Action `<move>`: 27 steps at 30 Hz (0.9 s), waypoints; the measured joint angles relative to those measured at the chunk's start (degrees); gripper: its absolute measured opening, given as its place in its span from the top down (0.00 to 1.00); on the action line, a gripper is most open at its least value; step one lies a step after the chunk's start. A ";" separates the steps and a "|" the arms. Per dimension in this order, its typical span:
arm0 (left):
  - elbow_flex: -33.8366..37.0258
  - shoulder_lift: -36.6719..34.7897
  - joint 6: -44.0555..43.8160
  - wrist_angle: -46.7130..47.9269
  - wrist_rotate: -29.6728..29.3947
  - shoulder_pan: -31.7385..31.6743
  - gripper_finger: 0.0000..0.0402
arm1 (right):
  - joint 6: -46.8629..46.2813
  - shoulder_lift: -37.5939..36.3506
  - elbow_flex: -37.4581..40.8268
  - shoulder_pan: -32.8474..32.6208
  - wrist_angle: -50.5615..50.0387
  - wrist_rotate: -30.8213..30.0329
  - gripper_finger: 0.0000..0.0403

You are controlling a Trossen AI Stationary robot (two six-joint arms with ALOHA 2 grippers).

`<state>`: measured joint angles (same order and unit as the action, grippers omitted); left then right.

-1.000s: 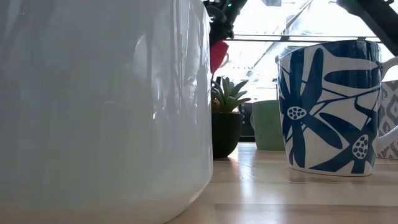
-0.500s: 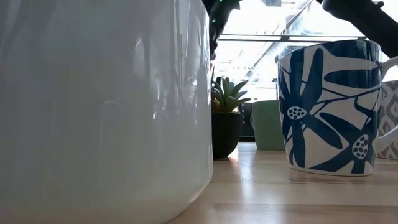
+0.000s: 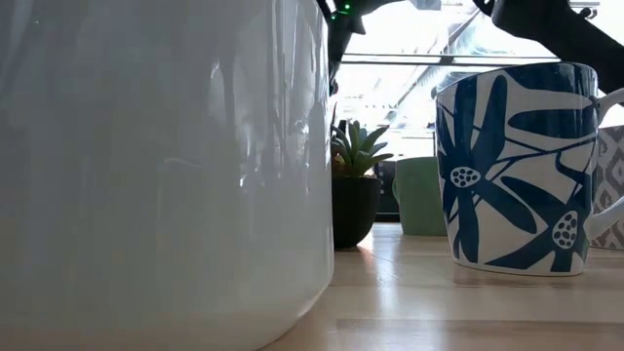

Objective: Place coffee mugs
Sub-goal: Put the orange mug on the shelf

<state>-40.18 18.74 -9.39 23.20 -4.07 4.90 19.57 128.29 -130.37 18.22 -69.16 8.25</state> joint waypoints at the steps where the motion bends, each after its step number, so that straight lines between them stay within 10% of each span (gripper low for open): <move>1: 0.00 0.00 0.00 0.04 0.02 -0.02 0.86 | 0.00 -0.01 0.01 0.00 0.08 0.56 1.00; 27: 0.00 0.00 -0.07 0.11 0.02 -0.01 0.86 | -3.80 1.08 -0.06 -0.09 0.62 -0.72 1.00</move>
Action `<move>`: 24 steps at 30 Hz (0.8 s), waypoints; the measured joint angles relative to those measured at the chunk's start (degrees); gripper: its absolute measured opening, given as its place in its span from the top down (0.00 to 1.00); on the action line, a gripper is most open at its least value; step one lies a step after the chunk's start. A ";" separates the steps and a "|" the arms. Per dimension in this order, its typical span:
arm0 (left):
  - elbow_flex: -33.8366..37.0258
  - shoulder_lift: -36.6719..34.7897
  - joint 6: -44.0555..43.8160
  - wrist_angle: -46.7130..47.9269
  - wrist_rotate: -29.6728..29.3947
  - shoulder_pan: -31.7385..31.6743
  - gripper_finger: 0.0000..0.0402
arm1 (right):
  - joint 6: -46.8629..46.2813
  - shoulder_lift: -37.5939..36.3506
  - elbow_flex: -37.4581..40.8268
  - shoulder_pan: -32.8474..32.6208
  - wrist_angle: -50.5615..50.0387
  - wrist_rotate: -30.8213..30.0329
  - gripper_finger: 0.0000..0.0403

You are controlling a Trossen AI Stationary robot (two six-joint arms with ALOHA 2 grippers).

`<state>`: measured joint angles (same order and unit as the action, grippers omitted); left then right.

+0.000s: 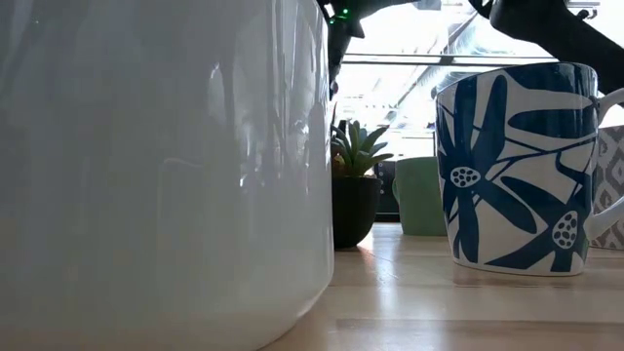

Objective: Place coffee mugs
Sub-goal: Put the orange mug on the shelf

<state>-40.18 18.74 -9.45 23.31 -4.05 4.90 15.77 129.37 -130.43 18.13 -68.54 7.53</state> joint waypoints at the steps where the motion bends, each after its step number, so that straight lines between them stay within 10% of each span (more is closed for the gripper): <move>1: 0.00 0.00 0.00 0.00 0.00 0.01 0.86 | 0.14 0.16 0.00 -0.02 -0.39 0.04 1.00; 24: 0.02 0.01 0.02 0.04 0.00 -0.01 0.86 | -0.50 3.08 0.05 -0.13 -1.73 -0.18 1.00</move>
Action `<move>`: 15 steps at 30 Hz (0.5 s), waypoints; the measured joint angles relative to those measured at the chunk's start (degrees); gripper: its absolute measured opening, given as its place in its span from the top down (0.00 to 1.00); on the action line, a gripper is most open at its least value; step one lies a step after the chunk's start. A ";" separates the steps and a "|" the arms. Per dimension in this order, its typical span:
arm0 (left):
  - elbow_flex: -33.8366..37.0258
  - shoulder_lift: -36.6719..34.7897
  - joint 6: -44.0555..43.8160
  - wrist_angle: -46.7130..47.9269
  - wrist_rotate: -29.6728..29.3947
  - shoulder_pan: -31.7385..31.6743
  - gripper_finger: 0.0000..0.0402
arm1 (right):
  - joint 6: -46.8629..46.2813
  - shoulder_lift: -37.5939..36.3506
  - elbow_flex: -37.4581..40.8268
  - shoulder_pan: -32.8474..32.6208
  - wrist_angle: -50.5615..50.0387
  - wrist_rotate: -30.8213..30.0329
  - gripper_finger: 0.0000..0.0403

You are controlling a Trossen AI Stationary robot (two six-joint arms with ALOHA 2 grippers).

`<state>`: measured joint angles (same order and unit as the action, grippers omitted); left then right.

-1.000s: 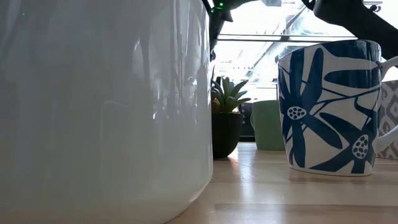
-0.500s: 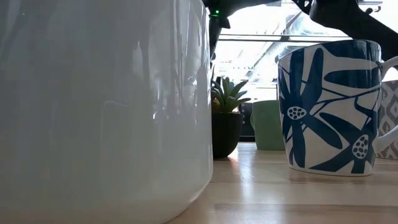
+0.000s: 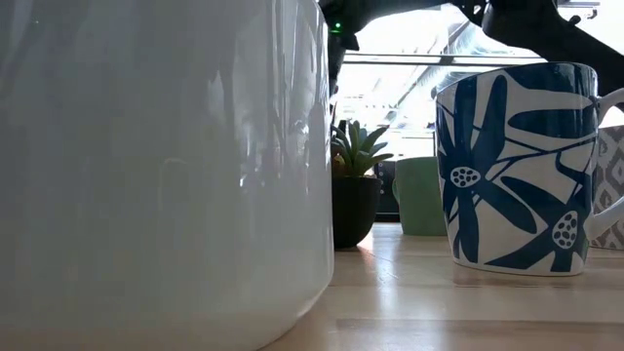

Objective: Place coffee mugs
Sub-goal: Put the orange mug on the shelf

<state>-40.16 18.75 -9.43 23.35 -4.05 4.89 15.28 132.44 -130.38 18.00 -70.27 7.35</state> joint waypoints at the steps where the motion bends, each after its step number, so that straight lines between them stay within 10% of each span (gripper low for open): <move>1: 0.00 0.02 0.01 -0.01 -0.01 0.00 0.86 | -0.03 0.00 0.01 0.00 -0.04 -0.11 0.99; 15: 0.00 -0.01 0.00 -0.02 0.00 0.02 0.86 | 0.14 -0.13 -0.01 0.00 1.67 -3.90 0.85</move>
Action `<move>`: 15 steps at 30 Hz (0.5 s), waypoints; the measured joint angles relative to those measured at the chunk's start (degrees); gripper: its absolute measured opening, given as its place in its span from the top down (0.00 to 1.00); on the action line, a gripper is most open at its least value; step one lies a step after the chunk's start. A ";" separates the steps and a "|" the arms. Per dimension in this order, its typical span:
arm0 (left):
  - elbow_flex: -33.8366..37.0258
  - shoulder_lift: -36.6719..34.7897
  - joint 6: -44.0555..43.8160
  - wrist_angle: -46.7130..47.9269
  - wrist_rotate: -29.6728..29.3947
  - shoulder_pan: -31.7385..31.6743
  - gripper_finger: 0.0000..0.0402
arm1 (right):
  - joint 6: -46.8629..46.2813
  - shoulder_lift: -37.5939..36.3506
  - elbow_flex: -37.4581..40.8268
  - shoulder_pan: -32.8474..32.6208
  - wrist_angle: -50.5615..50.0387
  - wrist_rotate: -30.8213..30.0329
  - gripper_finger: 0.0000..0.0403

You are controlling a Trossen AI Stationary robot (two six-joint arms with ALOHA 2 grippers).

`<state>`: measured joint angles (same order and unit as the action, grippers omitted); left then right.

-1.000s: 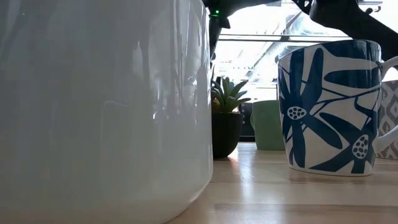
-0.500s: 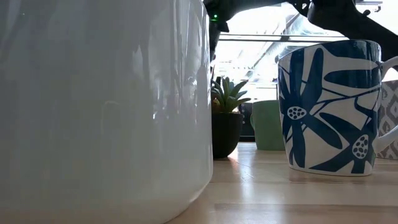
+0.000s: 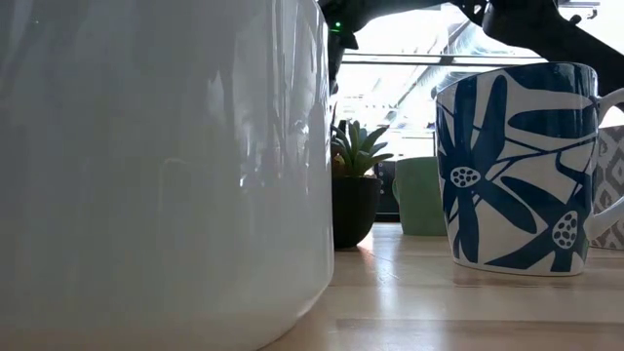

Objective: Place coffee mugs
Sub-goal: Put the orange mug on the shelf

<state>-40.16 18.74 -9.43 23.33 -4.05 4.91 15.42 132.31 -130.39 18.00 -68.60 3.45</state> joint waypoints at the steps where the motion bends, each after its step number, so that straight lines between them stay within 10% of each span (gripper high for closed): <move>1: 0.00 0.00 0.00 0.02 0.00 0.00 0.86 | 0.02 0.00 0.00 0.00 0.00 -0.35 0.84; 15: 0.00 0.00 0.00 0.00 -0.01 -0.02 0.86 | 0.07 -1.07 -4.21 0.00 -1.51 -1.37 0.77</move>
<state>-40.16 18.74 -9.43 23.34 -4.06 4.89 15.49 131.24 -134.60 18.00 -70.11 2.08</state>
